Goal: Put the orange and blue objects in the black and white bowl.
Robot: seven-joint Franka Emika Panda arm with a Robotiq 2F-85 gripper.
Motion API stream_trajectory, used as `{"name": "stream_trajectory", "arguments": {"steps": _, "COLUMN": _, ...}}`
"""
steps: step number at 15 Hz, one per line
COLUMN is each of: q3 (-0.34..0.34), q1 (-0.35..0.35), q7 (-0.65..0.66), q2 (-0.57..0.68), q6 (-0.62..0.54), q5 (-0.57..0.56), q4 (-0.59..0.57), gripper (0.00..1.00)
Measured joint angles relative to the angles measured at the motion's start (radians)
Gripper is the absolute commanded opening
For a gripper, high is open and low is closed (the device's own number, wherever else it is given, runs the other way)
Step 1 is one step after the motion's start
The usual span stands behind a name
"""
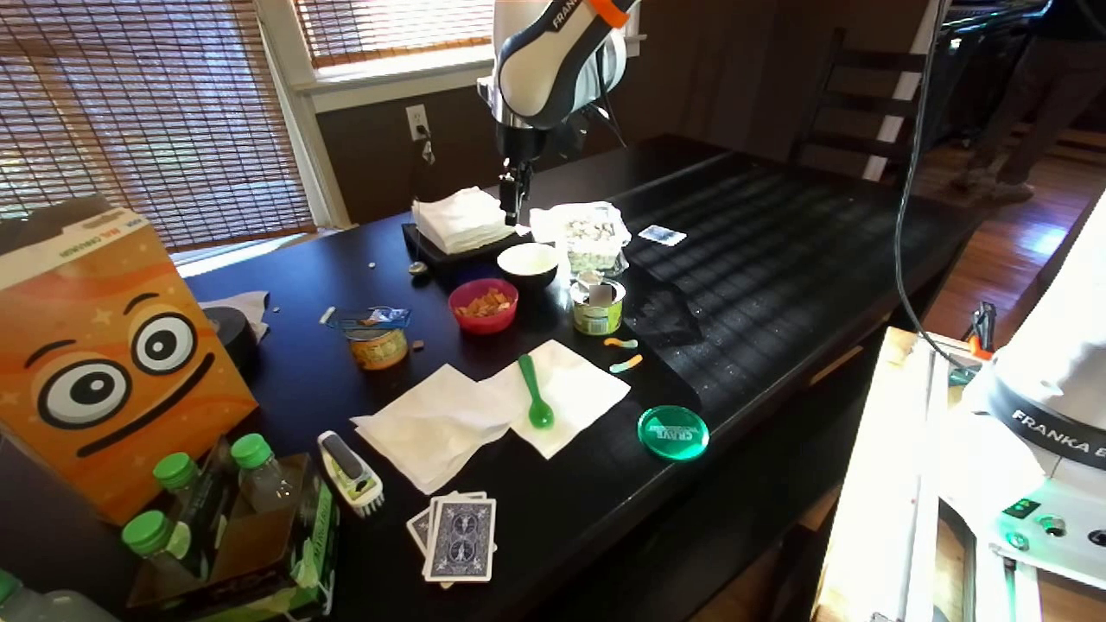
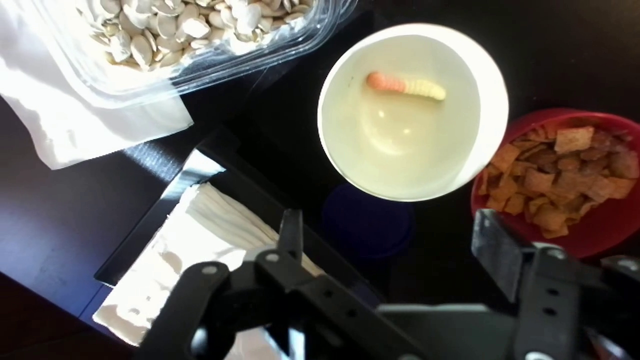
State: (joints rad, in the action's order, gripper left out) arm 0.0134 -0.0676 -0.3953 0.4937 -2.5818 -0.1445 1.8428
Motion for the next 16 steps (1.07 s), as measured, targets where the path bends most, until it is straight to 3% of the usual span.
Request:
{"name": "stream_trajectory", "arguments": {"steps": 6, "q3": -0.041, "q1": 0.012, "q7": 0.024, "q2": -0.087, "q6": 0.101, "q5": 0.005, "q4": 0.039, "gripper": 1.00}}
{"name": "stream_trajectory", "arguments": {"steps": 16, "q3": -0.099, "q1": 0.065, "q7": 0.063, "q2": -0.400, "q6": 0.437, "q5": 0.118, "q4": 0.281, "gripper": 1.00}}
